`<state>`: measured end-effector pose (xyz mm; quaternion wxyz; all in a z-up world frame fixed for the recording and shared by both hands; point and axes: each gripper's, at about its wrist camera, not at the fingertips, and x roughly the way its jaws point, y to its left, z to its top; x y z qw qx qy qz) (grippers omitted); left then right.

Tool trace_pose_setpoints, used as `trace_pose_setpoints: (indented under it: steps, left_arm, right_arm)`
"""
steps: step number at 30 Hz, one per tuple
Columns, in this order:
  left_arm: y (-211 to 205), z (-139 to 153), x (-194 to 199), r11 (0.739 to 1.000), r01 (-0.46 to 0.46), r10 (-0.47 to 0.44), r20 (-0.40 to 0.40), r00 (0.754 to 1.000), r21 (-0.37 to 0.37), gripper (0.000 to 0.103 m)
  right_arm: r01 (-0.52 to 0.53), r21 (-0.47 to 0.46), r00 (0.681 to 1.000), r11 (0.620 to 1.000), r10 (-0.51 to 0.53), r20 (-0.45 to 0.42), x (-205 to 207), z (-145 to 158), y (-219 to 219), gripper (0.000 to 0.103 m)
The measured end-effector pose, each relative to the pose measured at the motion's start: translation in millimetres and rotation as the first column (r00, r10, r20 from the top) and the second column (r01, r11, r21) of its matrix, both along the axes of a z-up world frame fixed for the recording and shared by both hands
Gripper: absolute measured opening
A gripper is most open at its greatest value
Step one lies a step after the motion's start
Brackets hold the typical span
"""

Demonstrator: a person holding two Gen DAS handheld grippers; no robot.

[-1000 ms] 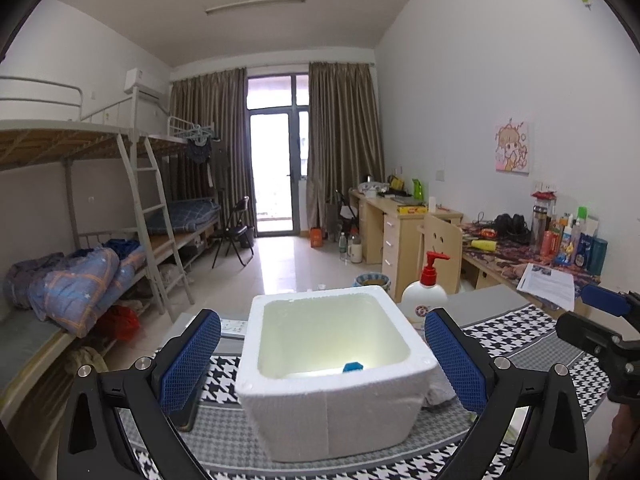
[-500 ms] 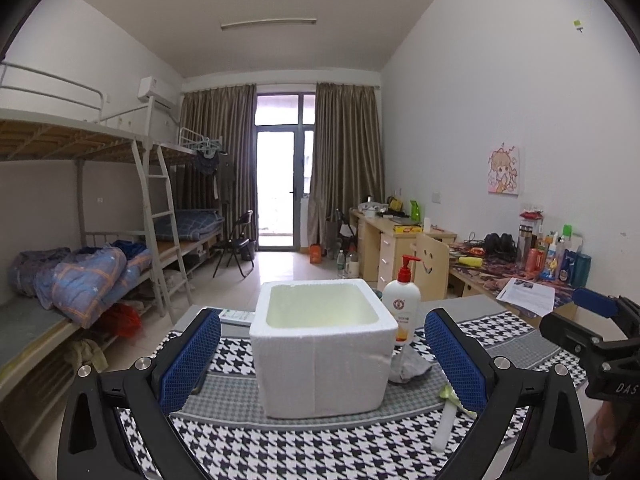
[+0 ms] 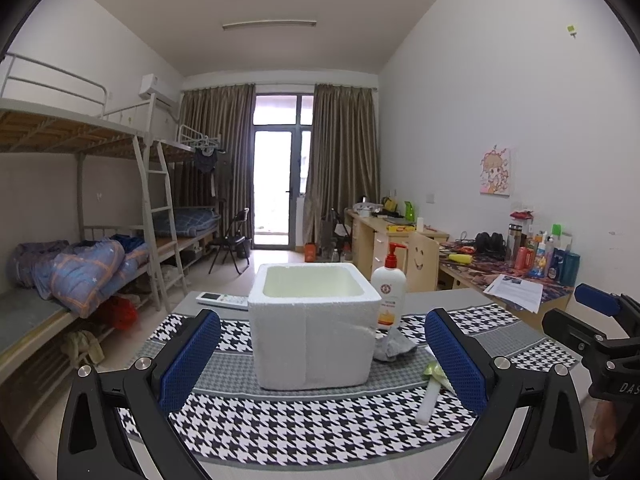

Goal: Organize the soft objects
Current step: 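Withdraw both tools from the foam box back toward the table, then move the left tool to the white foam stick and close on it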

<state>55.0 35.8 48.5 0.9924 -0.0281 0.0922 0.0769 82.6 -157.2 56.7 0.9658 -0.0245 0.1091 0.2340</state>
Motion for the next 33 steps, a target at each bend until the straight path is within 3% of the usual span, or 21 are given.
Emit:
trace_pose_setpoints:
  steps: [10,16,21,33]
  left_arm:
    - [-18,-23,-12,1.000,0.023,-0.023,0.020,1.000,-0.005,0.102]
    - [-25,-45,-6,0.999,0.042,-0.042,-0.019,0.999,-0.002,0.102]
    - [-28,-59,0,0.997,0.068,-0.069,-0.042,0.997,-0.032,0.102]
    - [-40,-85,23,0.992,0.127,-0.127,-0.055,0.990,0.000,0.102]
  right_arm:
    - [0.022,0.015,1.000,1.000,-0.022,0.022,-15,-20,-16,0.099]
    - [0.045,0.002,0.999,0.999,-0.045,0.007,-16,-38,-21,0.099]
    - [0.060,-0.013,0.998,0.998,-0.060,-0.025,-8,-52,-21,0.099]
    - [0.119,-0.021,0.990,0.993,-0.121,-0.079,16,-82,-31,0.099]
